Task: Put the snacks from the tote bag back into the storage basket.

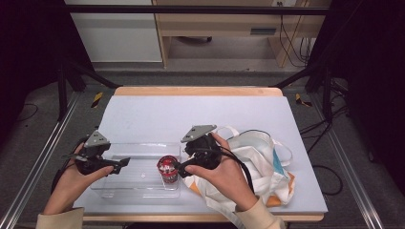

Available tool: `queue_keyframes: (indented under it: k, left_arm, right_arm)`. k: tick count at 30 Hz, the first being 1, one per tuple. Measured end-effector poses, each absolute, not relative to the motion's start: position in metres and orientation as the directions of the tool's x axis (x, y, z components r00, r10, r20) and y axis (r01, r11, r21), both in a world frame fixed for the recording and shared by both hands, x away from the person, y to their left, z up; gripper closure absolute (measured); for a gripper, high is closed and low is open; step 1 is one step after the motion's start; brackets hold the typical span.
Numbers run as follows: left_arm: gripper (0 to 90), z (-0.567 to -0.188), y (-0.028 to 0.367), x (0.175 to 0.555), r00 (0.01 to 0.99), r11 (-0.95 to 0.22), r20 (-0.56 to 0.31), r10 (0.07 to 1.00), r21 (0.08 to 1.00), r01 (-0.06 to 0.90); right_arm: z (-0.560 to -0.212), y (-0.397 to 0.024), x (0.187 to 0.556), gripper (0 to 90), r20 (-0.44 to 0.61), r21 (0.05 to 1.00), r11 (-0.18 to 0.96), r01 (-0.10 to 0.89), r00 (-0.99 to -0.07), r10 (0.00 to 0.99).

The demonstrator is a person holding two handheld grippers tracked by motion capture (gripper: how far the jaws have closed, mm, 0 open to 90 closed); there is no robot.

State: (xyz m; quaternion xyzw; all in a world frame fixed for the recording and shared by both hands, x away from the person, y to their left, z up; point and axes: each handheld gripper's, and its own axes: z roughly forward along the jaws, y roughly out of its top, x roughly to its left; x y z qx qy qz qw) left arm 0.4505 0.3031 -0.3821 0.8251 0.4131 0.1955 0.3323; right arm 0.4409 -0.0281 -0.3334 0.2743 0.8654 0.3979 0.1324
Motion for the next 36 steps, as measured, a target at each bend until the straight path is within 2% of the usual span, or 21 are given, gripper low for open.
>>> queue_keyframes:
  k: [36]
  left_arm:
    - [7.0,-0.383,0.294,0.450,0.598,-0.453,0.056,0.800,0.710,0.539]
  right_arm:
    - [-0.308,-0.104,0.436,8.3,-0.044,0.816,0.442,0.373,-0.722,0.691]
